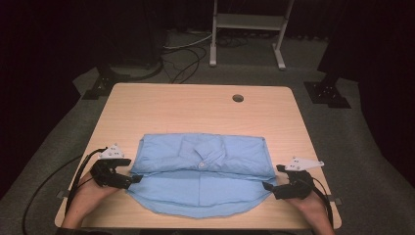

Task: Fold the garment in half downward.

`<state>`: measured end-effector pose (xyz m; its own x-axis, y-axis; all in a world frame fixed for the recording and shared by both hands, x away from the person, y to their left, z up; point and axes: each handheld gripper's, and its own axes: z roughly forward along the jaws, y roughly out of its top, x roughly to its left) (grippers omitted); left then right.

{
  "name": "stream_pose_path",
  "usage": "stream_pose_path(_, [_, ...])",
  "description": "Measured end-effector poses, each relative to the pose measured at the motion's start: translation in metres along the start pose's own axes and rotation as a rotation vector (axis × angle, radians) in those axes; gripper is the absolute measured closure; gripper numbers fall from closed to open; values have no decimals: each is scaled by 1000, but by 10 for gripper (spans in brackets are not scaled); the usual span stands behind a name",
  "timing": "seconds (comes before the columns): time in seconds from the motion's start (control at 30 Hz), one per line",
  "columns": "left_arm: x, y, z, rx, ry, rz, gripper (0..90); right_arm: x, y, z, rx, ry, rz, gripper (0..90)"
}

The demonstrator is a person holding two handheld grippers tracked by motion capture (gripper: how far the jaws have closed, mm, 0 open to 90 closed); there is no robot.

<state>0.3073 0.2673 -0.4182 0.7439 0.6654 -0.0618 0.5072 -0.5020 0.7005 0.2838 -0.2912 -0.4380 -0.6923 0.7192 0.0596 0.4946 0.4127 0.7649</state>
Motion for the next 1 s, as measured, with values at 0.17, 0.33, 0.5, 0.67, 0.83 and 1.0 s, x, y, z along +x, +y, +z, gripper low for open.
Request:
stream_pose_path(0.17, [-5,-1,6,16,11,37,0,2,0,4,18,-5,4,0])
stream_pose_path(0.33, [-9,4,5,-21,9,53,0,2,2,4,10,16,-5,0])
stream_pose_path(0.5, [-16,18,11,-44,-21,67,0,5,11,9,16,32,-16,0])
stream_pose_path(0.67, [-25,34,21,-43,-41,112,0,10,24,16,15,57,-33,0])
stream_pose_path(0.83, [-32,50,33,-35,-75,130,0,14,42,24,12,87,-51,0])
stream_pose_path(1.0, [-35,61,44,-22,-91,149,0,19,58,37,47,90,-66,0])
